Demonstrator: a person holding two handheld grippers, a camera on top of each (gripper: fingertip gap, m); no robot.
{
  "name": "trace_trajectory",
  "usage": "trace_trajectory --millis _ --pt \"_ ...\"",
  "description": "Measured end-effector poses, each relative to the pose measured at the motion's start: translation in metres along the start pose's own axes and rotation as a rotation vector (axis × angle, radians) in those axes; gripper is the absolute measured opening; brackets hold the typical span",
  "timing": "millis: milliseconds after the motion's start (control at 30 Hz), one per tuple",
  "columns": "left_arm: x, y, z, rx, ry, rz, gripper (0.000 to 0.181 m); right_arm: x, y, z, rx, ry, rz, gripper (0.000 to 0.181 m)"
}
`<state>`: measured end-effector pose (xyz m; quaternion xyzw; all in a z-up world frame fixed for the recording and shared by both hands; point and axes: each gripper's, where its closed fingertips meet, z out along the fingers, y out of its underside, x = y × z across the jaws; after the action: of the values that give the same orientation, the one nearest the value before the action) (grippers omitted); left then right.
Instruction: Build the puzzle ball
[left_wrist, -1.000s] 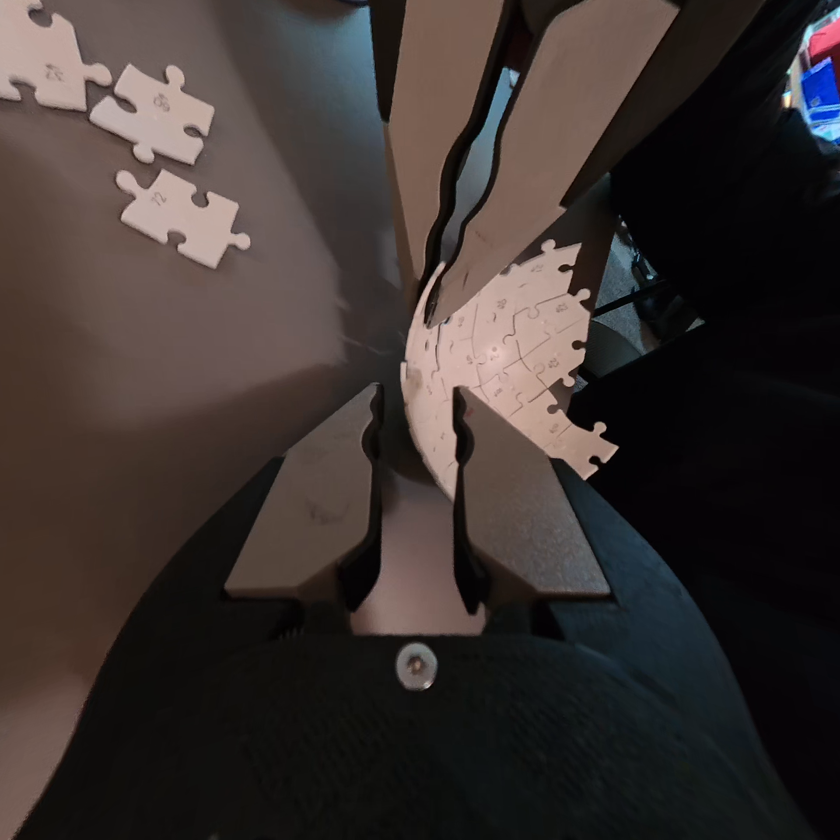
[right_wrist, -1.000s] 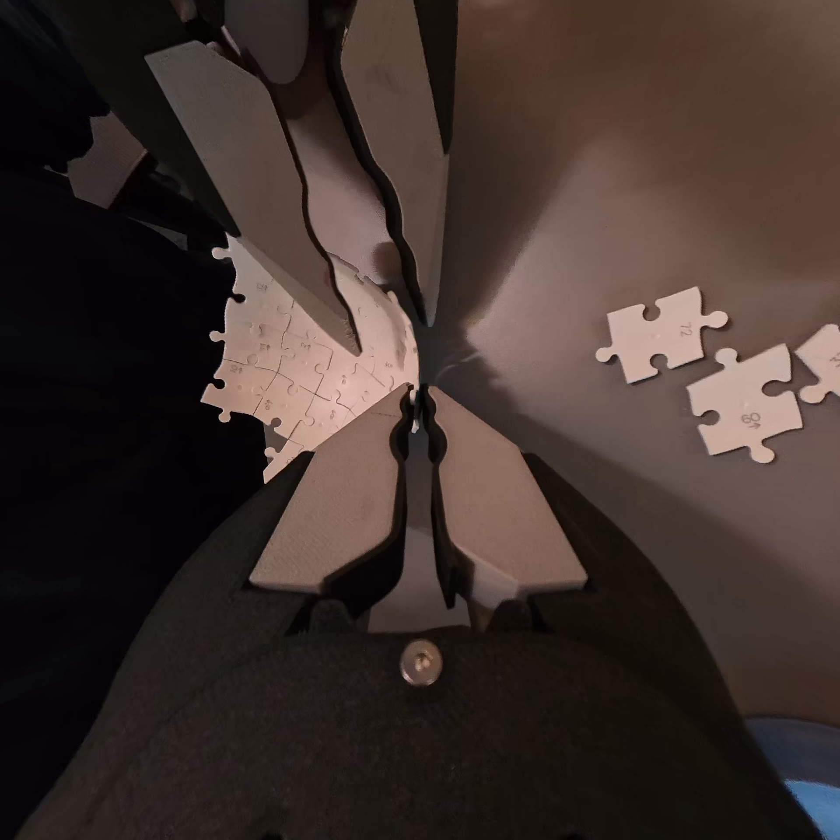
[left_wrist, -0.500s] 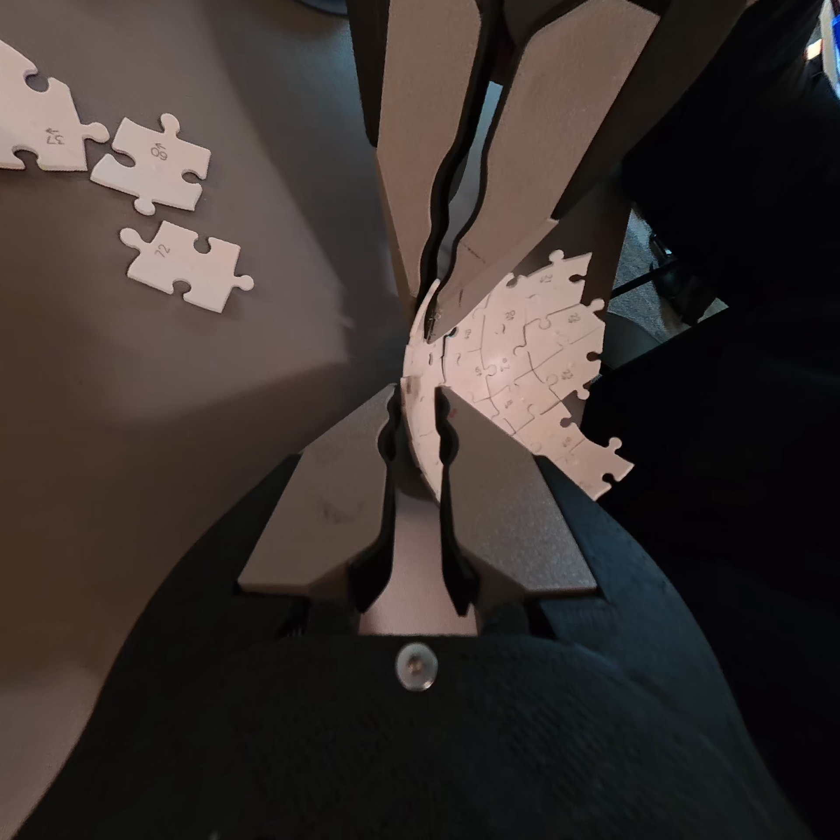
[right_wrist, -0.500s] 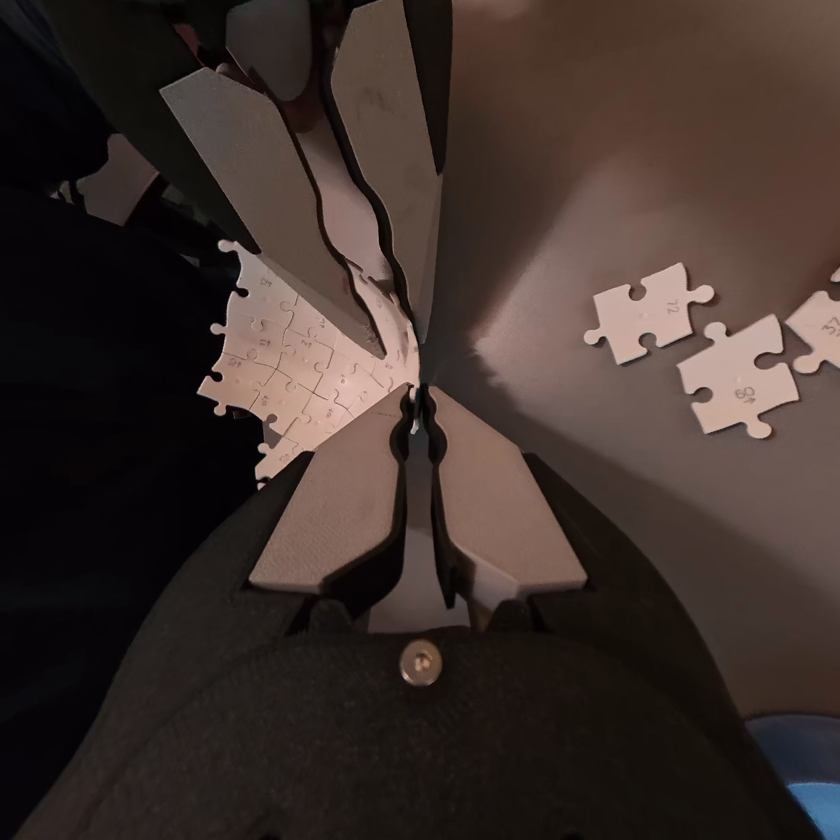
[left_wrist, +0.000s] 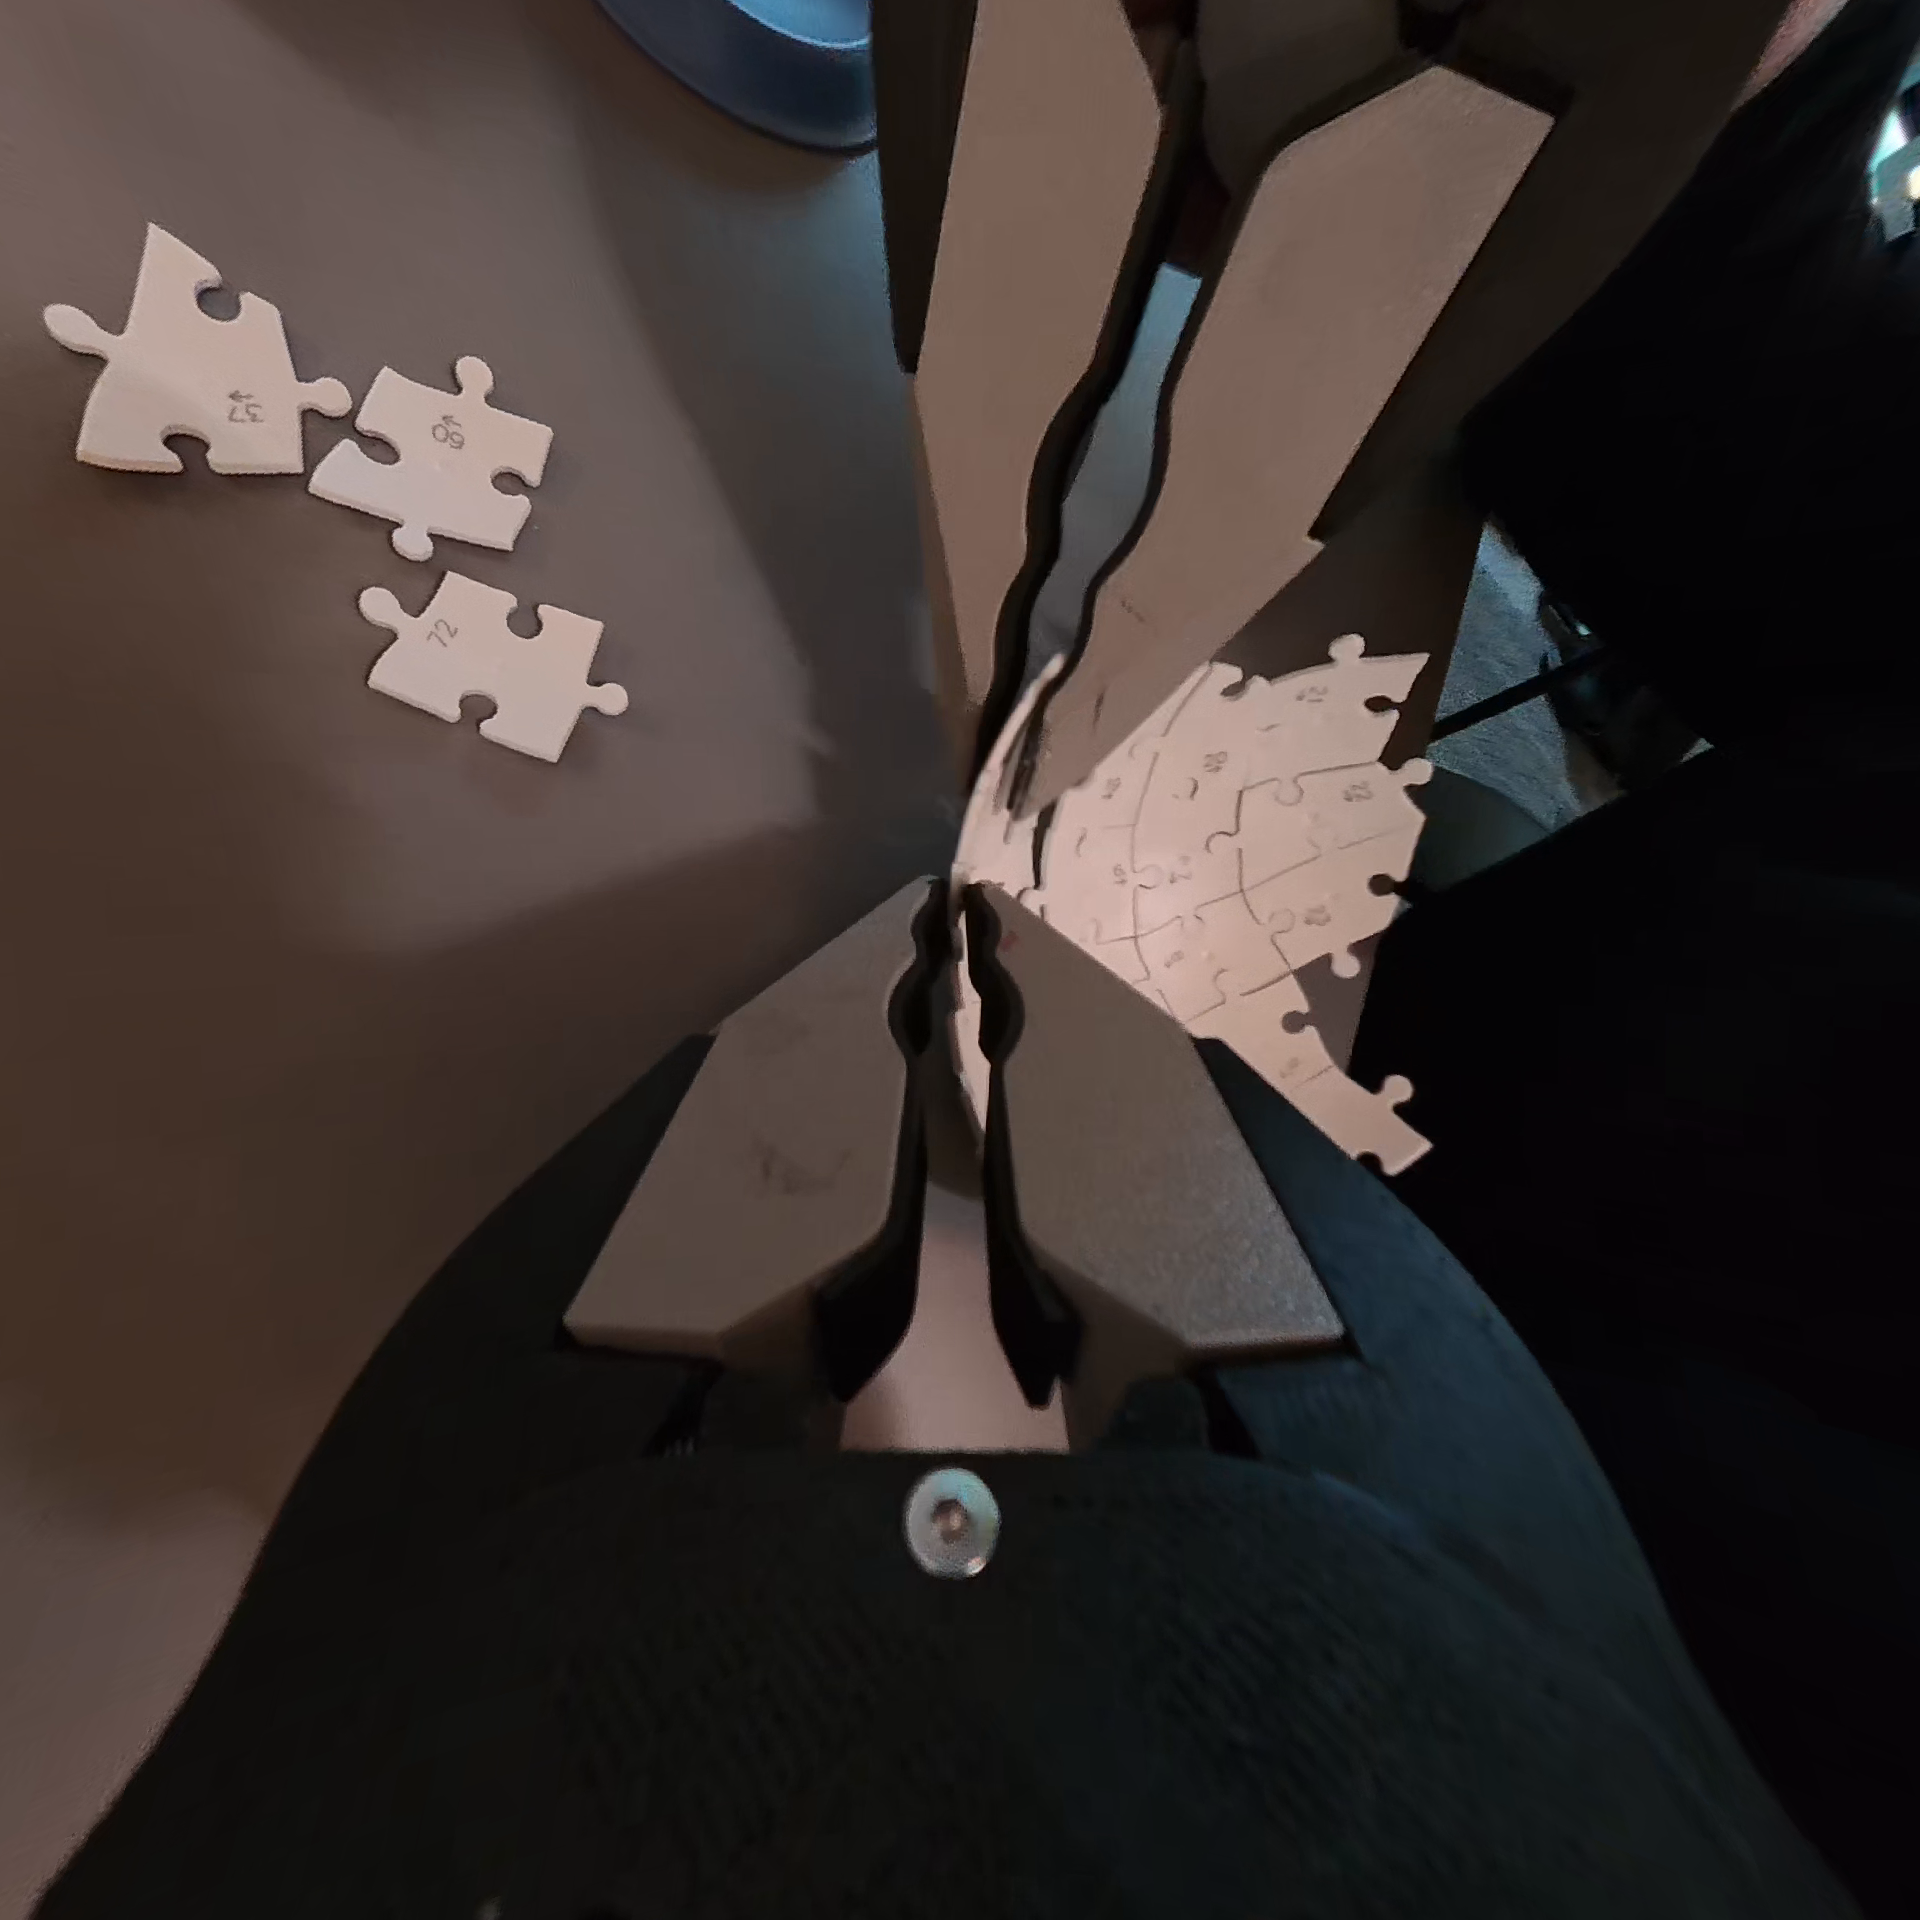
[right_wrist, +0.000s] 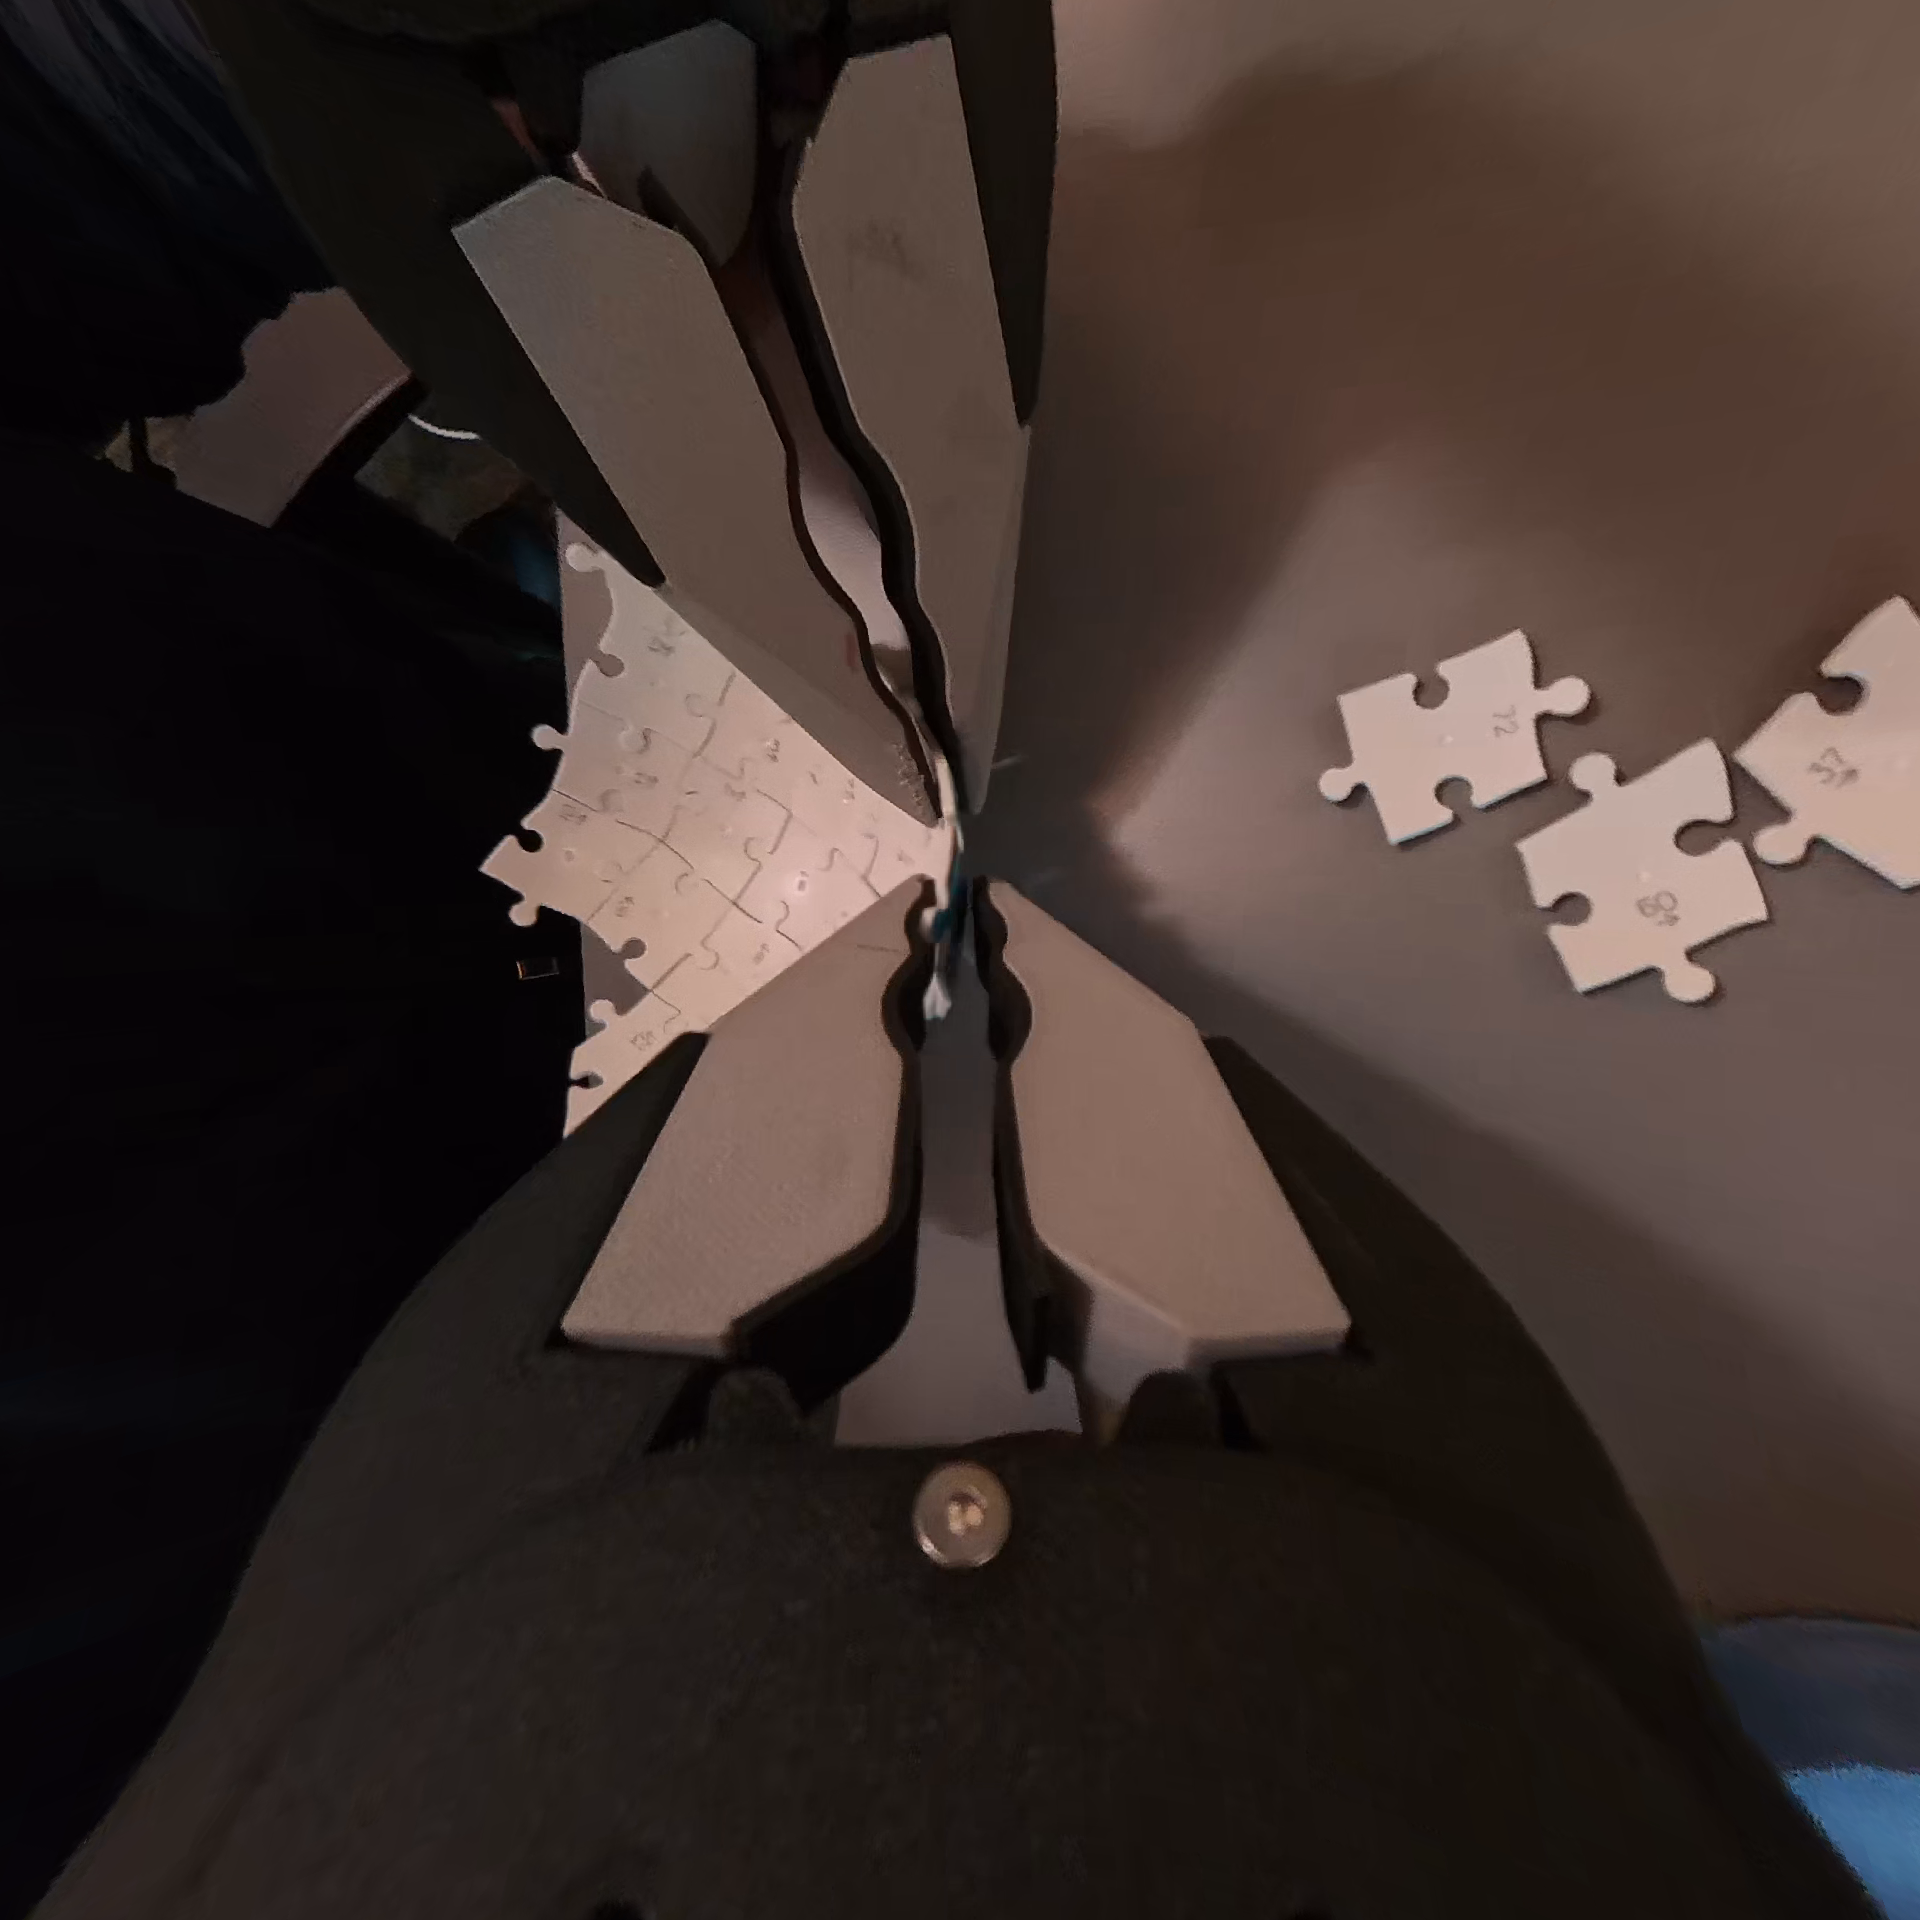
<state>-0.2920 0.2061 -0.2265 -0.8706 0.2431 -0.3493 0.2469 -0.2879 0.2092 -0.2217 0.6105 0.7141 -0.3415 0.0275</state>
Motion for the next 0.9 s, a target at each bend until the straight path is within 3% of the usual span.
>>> trace_trajectory --millis 433,600,733,800,900 --pt "0.003 0.006 -0.005 0.046 -0.021 0.010 0.001 -0.006 -0.012 0.013 0.115 -0.104 -0.055 0.000" --pt "0.006 0.011 -0.003 0.029 0.083 -0.087 0.006 -0.008 -0.010 0.020 0.075 -0.054 -0.096 0.000" --pt "0.005 0.008 -0.005 0.057 0.040 -0.058 0.000 -0.008 -0.011 0.015 0.096 -0.067 -0.066 0.001" --pt "0.004 0.005 -0.007 0.066 0.000 -0.037 0.000 -0.008 -0.009 0.012 0.091 -0.084 -0.026 0.012" --pt "0.004 0.003 -0.011 0.077 -0.033 -0.025 0.000 -0.009 -0.004 0.008 0.070 -0.112 0.021 0.014"
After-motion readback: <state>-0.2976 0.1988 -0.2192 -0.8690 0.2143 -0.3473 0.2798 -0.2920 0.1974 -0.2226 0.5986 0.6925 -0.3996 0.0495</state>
